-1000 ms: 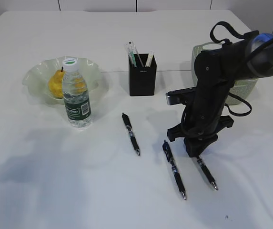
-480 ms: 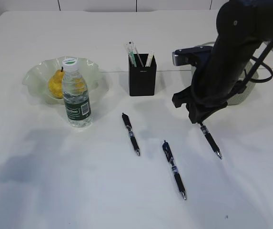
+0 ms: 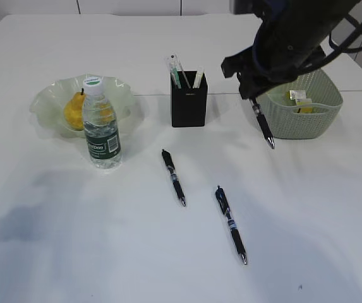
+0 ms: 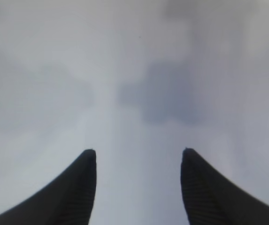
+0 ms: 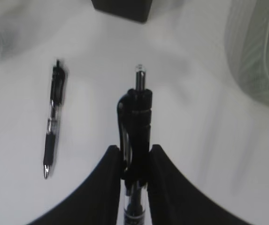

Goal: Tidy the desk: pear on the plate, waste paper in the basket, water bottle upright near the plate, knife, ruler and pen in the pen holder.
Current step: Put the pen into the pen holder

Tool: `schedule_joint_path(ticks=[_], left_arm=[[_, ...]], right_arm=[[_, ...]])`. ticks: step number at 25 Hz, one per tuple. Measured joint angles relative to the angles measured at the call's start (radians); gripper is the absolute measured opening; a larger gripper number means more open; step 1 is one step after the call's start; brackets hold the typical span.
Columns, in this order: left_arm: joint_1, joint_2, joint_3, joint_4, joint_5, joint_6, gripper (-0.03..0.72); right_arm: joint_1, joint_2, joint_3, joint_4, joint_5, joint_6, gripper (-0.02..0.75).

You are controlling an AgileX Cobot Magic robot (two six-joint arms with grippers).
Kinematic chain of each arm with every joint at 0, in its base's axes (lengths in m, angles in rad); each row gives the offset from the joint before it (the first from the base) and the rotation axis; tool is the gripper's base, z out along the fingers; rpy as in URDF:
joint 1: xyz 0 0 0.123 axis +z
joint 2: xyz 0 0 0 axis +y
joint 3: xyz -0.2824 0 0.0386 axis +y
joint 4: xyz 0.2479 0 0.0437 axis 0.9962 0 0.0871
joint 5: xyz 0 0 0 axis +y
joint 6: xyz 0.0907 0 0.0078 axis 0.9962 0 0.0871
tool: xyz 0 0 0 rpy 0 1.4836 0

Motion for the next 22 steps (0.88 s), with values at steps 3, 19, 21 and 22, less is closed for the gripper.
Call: schedule_joint_path(ticks=[3,19,21,22], left_arm=[[0.000,0.000,0.000,0.000,0.000,0.000,0.402],[0.000,0.000,0.000,0.000,0.000,0.000,0.403],[0.000,0.000,0.000,0.000,0.000,0.000,0.402],[0.000,0.000,0.000,0.000,0.000,0.000,0.402]], right_arm=[[0.000,0.000,-0.042,0.000,-0.060,-0.004,0.132],[0.000,0.076,-0.054,0.000,-0.733,-0.011,0.132],[0.000,0.103,-0.054,0.000,-0.828,-0.011,0.132],[0.000,0.118,-0.054,0.000,-0.865,-0.011,0.132]])
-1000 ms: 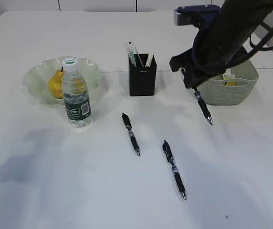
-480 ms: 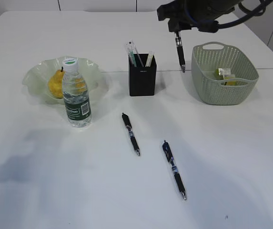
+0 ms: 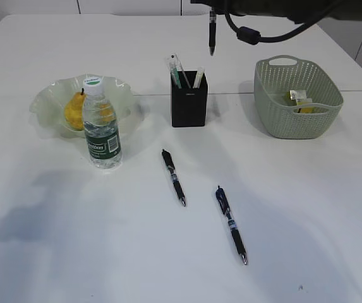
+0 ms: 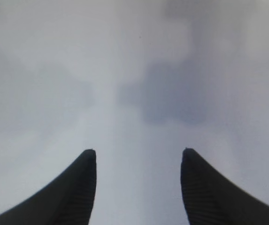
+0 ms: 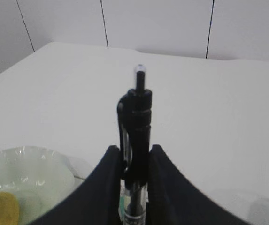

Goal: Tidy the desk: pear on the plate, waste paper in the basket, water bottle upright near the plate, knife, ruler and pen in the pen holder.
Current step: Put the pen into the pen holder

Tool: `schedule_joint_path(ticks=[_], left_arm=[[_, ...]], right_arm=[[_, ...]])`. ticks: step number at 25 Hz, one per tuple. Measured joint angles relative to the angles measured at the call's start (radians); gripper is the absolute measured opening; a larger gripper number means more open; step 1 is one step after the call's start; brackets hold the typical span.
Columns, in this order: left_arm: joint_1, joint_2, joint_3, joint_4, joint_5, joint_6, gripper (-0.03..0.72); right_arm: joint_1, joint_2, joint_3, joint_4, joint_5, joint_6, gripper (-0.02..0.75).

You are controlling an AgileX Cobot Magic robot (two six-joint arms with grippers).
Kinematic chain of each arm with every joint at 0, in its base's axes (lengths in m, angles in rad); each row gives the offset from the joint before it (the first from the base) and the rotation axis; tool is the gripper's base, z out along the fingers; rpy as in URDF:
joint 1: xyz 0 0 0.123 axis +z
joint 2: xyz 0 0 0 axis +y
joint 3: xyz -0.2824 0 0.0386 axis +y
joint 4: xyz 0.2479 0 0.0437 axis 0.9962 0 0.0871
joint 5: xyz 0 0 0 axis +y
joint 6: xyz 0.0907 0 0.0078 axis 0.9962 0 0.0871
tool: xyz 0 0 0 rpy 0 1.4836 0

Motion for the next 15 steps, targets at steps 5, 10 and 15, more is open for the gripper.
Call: schedule_joint_path(ticks=[5,10,15], left_arm=[[0.000,0.000,0.000,0.000,0.000,0.000,0.402],[0.000,0.000,0.000,0.000,0.000,0.000,0.402],[0.000,0.000,0.000,0.000,0.000,0.000,0.402]], right_arm=[[0.000,0.075,-0.005,0.000,-0.174,0.000,0.132],[0.000,0.148,-0.013,0.000,-0.281,0.036,0.131],[0.000,0.220,-0.041,0.000,-0.310,0.056,0.131]])
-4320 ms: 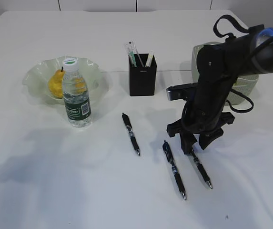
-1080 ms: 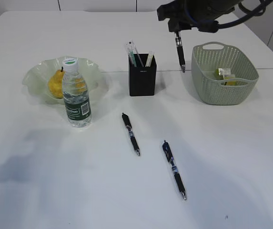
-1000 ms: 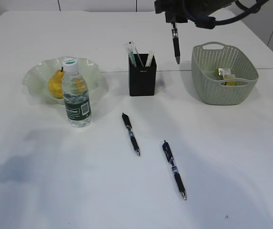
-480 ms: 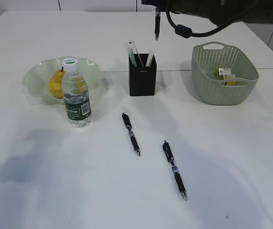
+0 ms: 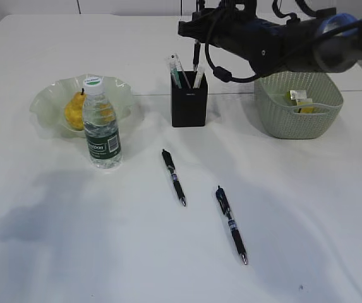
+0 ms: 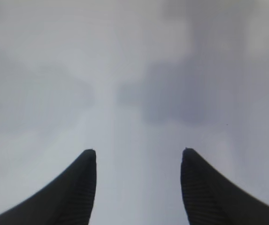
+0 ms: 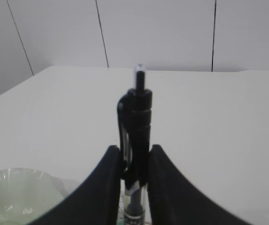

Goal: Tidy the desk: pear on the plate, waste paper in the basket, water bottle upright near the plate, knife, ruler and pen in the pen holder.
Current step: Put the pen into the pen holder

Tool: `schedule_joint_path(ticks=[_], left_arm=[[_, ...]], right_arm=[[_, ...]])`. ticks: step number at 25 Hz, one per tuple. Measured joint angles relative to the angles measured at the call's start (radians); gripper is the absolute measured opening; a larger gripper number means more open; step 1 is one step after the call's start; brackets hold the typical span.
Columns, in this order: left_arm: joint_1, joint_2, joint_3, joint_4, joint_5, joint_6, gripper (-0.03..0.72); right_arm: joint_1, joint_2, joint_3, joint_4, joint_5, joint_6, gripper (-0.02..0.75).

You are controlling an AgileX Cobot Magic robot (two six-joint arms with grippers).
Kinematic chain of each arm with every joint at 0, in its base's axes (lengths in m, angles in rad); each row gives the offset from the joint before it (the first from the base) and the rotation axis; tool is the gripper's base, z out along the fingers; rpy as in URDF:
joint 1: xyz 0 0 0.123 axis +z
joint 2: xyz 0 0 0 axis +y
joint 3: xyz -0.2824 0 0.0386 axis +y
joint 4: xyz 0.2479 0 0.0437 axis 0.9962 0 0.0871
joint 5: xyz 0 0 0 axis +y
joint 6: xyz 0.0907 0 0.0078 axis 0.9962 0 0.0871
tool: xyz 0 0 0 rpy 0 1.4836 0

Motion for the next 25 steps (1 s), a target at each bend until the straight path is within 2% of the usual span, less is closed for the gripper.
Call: schedule_joint_path(ticks=[9,25], left_arm=[[0.000,0.000,0.000,0.000,0.000,0.000,0.402],[0.000,0.000,0.000,0.000,-0.002,0.000,0.402]], right_arm=[[-0.004,0.102,-0.078,0.000,-0.031,0.007,0.131],[-0.006,0.202,-0.089,0.000,-0.028,0.033,0.136]])
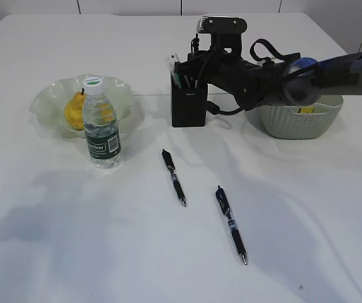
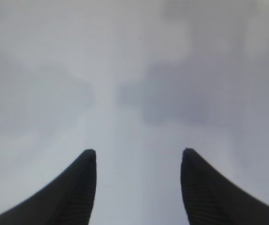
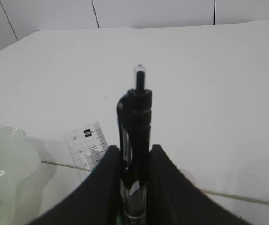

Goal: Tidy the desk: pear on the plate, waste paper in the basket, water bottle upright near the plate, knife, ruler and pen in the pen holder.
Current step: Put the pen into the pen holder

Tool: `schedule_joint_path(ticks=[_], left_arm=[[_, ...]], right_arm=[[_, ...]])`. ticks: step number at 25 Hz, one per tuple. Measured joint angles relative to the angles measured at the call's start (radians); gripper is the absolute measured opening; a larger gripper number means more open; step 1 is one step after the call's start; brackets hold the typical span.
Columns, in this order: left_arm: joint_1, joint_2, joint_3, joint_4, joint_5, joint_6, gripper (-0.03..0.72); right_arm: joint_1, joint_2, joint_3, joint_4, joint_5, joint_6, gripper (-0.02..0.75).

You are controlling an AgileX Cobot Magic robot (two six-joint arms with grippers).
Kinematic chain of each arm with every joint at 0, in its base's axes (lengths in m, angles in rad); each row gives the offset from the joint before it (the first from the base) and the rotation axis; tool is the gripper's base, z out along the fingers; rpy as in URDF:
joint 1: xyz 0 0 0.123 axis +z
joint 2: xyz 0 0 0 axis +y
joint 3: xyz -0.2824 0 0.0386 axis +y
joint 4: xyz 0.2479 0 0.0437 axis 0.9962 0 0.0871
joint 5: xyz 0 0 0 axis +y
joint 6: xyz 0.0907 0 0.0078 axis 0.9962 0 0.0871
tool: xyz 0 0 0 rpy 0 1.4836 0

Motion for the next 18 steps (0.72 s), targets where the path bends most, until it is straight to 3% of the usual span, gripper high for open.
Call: schedule_joint_path(ticks=[7,12,18], left_arm=[[0.000,0.000,0.000,0.000,0.000,0.000,0.402],[0.000,0.000,0.000,0.000,0.000,0.000,0.403],[0.000,0.000,0.000,0.002,0.000,0.000,0.402]], right_arm=[[0.000,0.000,0.000,0.000,0.002,0.013,0.251],[-0.004,-0.023,0.000,-0.003,0.057,0.017,0.265],[-0.004,-0.142,0.000,-0.012,0.227,0.017,0.268]])
